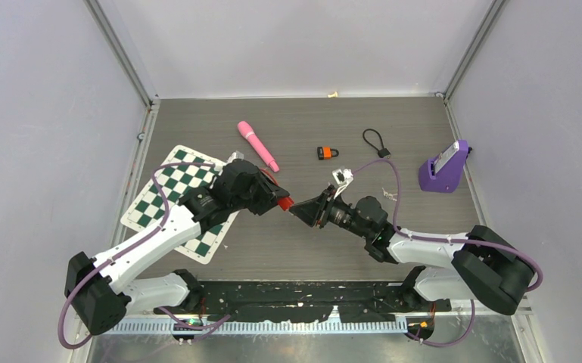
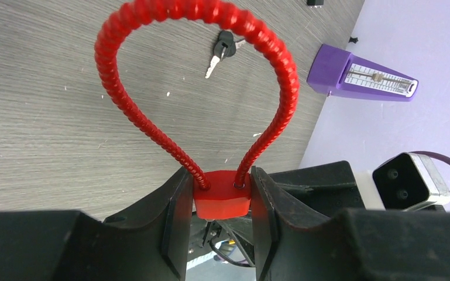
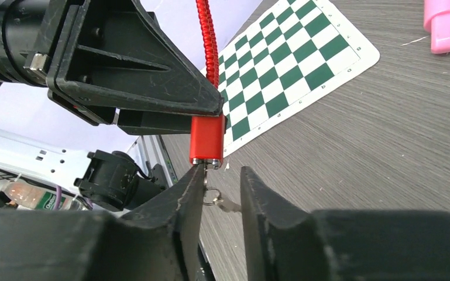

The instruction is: Unlock with the key

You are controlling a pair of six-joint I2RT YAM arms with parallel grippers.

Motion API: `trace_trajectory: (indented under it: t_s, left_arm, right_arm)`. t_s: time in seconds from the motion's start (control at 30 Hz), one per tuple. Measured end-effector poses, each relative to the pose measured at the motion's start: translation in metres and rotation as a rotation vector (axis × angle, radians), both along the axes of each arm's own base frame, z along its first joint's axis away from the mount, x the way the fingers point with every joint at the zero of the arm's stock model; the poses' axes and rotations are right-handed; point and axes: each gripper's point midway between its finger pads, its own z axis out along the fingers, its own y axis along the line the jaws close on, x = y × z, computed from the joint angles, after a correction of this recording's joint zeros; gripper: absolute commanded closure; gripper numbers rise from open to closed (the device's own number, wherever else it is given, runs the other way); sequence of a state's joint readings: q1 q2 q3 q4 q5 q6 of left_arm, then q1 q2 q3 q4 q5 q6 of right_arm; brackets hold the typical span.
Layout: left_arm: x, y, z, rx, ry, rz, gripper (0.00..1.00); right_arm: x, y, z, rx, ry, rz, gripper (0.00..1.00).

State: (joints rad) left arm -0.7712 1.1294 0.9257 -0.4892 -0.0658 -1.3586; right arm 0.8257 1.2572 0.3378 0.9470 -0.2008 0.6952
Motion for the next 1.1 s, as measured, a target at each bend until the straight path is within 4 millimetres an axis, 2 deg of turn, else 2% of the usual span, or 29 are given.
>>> trace_trajectory:
  t_s: [0.1, 0.2, 0.33, 0.43, 0.5, 0.83, 0.93, 1.0, 1.1]
  left_arm:
    - [0.000, 0.000, 0.000, -0.015, 0.017, -0.001, 0.98]
    - [-0.002, 0.000, -0.001, -0.023, 0.037, -0.002, 0.98]
    - [-0.004, 0.000, -0.001, -0.029, 0.048, -0.005, 0.98]
    - [-0.004, 0.000, 0.000, -0.033, 0.050, -0.004, 0.98]
    - [-0.004, 0.000, 0.000, -0.034, 0.051, -0.004, 0.96]
    - [-0.005, 0.001, 0.005, -0.051, 0.037, -0.007, 0.48]
    - [-0.013, -0.001, 0.009, -0.074, 0.042, -0.035, 0.35]
    - [-0.020, -0.004, 0.011, -0.086, 0.046, -0.062, 0.31]
    - [-0.025, -0.007, 0.013, -0.094, 0.045, -0.080, 0.32]
  right_arm:
    - [0.001, -0.002, -0.002, -0.002, 0.002, -0.003, 0.57]
    - [0.000, -0.003, -0.004, -0.003, 0.003, -0.003, 0.61]
    - [-0.003, -0.003, -0.002, 0.010, 0.001, 0.007, 0.76]
    - [-0.006, -0.001, 0.003, 0.030, -0.003, 0.027, 0.92]
    - [-0.008, 0.000, 0.005, 0.038, -0.008, 0.039, 0.94]
    - [-0.009, 0.002, 0.009, 0.066, -0.010, 0.045, 0.95]
    - [-0.005, 0.001, 0.012, 0.074, -0.017, 0.026, 0.95]
    - [-0.001, 0.000, 0.011, 0.076, -0.017, 0.007, 0.95]
    - [0.002, -0.001, 0.012, 0.079, -0.018, -0.011, 0.95]
